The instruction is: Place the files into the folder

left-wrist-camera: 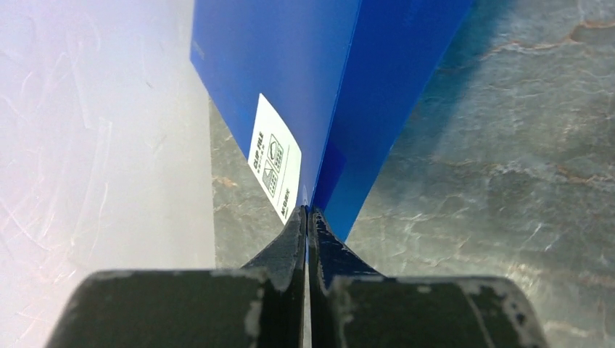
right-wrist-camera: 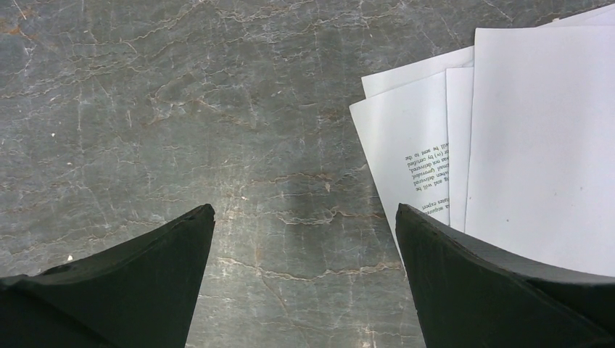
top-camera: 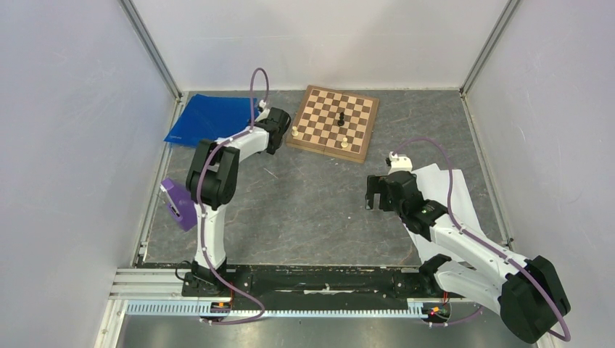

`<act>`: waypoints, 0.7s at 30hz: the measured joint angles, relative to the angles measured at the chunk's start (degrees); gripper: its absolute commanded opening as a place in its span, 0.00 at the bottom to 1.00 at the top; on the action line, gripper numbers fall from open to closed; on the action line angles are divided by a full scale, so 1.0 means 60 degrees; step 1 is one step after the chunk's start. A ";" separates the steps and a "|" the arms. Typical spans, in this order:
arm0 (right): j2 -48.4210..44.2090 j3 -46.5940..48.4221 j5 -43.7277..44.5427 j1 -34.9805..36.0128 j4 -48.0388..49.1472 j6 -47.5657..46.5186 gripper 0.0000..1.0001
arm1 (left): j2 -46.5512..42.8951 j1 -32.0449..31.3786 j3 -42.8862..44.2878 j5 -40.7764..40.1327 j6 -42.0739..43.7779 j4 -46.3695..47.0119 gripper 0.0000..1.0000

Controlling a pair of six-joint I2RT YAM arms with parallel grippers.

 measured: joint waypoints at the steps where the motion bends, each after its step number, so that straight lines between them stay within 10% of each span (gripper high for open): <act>1: 0.0000 0.0000 -0.0015 0.0000 0.0004 0.0000 0.99 | -0.0168 -0.0011 0.0076 0.0036 -0.0091 -0.0222 0.02; 21: 0.1916 0.2255 -0.2565 0.0000 0.1829 0.1078 0.98 | -0.6757 -0.2783 -0.2255 0.2419 -0.4386 -0.4098 0.02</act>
